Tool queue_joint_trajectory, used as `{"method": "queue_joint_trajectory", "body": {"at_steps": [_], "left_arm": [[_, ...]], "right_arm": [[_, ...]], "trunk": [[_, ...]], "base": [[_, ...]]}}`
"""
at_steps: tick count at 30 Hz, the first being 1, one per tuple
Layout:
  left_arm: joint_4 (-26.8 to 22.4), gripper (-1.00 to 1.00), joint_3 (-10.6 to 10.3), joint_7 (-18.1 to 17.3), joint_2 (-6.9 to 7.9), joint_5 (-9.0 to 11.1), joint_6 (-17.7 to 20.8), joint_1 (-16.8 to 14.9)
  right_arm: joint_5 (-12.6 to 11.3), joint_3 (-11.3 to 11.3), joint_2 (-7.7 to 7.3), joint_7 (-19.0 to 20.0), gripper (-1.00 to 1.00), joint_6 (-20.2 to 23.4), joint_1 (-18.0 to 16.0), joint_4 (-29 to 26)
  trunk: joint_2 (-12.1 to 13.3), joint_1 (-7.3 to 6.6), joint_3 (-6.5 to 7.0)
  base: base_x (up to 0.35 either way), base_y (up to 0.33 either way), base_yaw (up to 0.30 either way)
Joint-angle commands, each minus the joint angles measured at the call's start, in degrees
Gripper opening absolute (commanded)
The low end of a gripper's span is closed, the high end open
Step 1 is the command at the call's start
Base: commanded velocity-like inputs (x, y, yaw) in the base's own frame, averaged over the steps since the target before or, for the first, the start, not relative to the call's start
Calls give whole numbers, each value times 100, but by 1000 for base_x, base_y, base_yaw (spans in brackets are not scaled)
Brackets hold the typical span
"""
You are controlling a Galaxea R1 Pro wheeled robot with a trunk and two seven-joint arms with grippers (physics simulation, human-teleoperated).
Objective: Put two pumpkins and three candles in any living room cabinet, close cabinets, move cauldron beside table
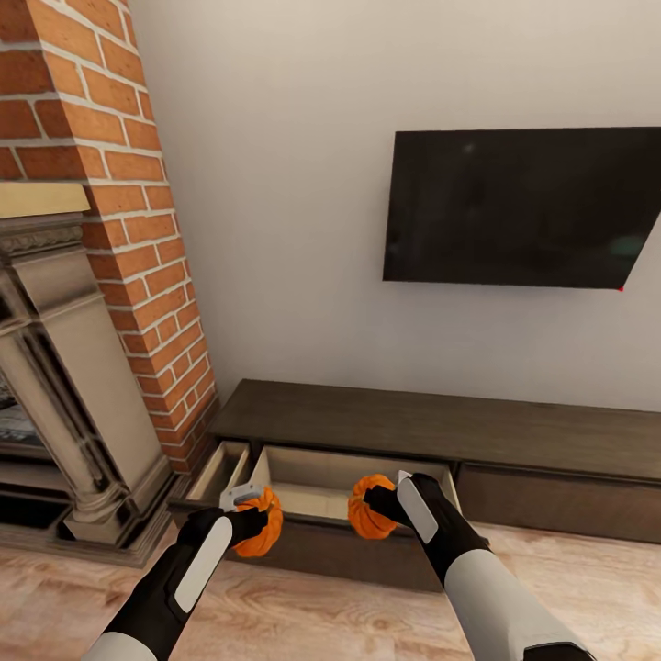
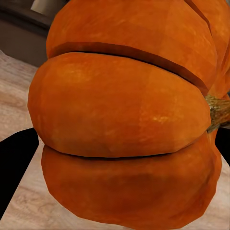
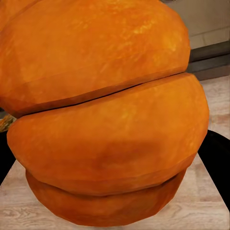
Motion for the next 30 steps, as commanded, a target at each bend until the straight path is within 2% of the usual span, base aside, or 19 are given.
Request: {"method": "queue_joint_trajectory", "body": {"at_steps": [1, 30], "left_arm": [[-9, -100, -9, 57, 2, 55, 9, -4], [-20, -100, -25, 43, 11, 51, 9, -4]], "right_arm": [[-63, 19, -2, -56, -100, 9, -3, -10], [-96, 10, -10, -53, -100, 13, -3, -12]], "trunk": [[-3, 0, -6], [-3, 0, -6]], "base": [[31, 0, 0], [60, 0, 0]]}}
